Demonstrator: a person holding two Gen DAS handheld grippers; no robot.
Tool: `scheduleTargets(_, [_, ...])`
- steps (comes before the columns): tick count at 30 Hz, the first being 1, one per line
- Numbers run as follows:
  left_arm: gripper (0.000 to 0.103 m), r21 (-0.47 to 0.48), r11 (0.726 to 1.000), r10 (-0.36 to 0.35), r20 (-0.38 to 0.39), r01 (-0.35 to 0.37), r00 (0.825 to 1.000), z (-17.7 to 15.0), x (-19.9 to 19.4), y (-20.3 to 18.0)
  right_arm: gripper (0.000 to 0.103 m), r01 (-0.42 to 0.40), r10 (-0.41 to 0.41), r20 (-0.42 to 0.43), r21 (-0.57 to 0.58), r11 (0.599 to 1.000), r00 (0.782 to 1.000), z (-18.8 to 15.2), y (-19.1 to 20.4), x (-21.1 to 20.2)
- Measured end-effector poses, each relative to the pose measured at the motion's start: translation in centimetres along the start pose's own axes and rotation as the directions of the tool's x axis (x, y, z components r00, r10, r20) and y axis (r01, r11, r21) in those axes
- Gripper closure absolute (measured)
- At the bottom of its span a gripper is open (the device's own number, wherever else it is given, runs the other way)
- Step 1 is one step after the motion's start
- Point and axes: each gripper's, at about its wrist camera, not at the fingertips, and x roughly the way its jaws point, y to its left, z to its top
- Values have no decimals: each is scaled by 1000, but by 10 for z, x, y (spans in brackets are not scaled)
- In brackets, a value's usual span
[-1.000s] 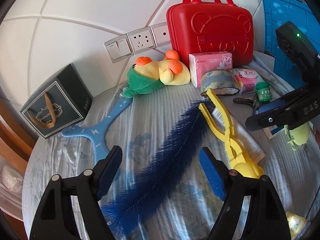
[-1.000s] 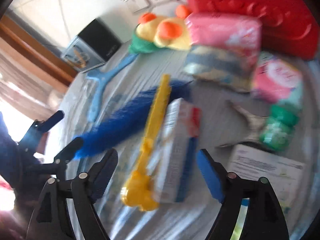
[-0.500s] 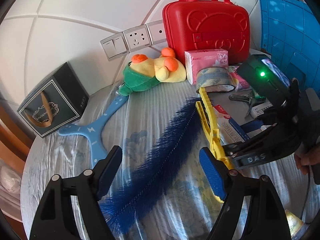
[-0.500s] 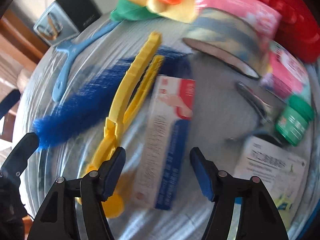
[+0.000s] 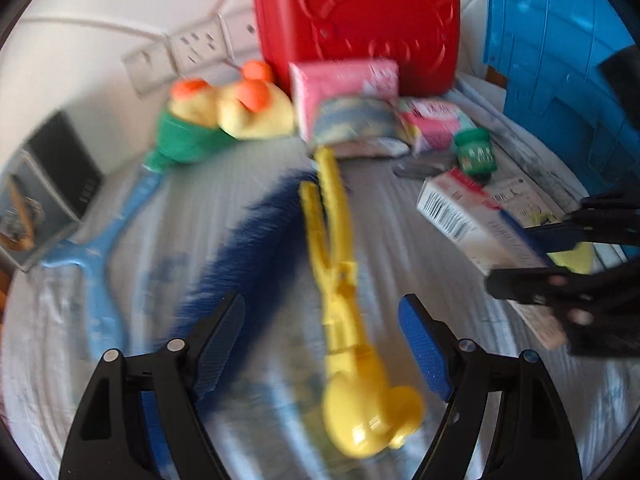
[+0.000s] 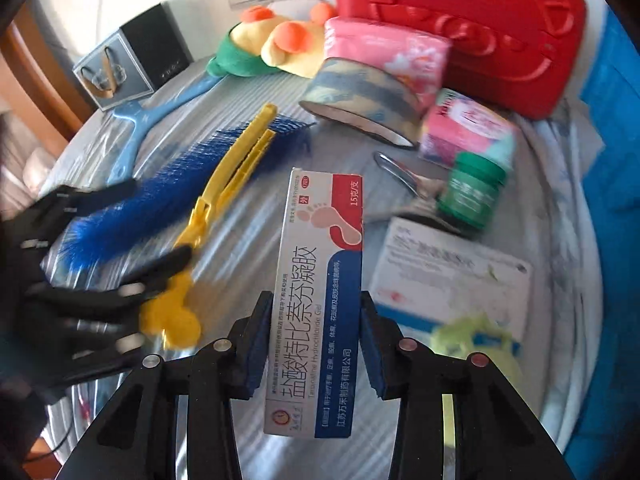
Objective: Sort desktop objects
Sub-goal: 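Grasp the yellow toy clip with the left tool while the right tool grasps the ointment tube, then carry the yellow clip and ointment tube into the blue crate and open both tools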
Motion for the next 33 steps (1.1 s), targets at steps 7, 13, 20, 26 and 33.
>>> scheduleTargets(7, [81,-36,999,27,-68,-30,997,-15,28,14,63,-25,23,49,34,999,999,3,-3,-8])
scheduleTargets(13, [87,-24,998,64,12,-64,998,-20,-3,20,63,-25,23,114,17,1000,993,3,9,-19])
scheduleTargets(20, [87,5,993,117,162,-120,980,5,-79,18,63,12,-1,268,-41,999,963,5,44,-92])
scheduleTargets(26, [87,-4,984,169,303,-176,938,21,-166,7,63,58,-19,416,-81,995,909,-8,78,-184])
scheduleTargets(33, [87,-6,985,155,455,-171,877,28,-261,-26,63,122,-99,539,-6,992,836,-66,98,-294])
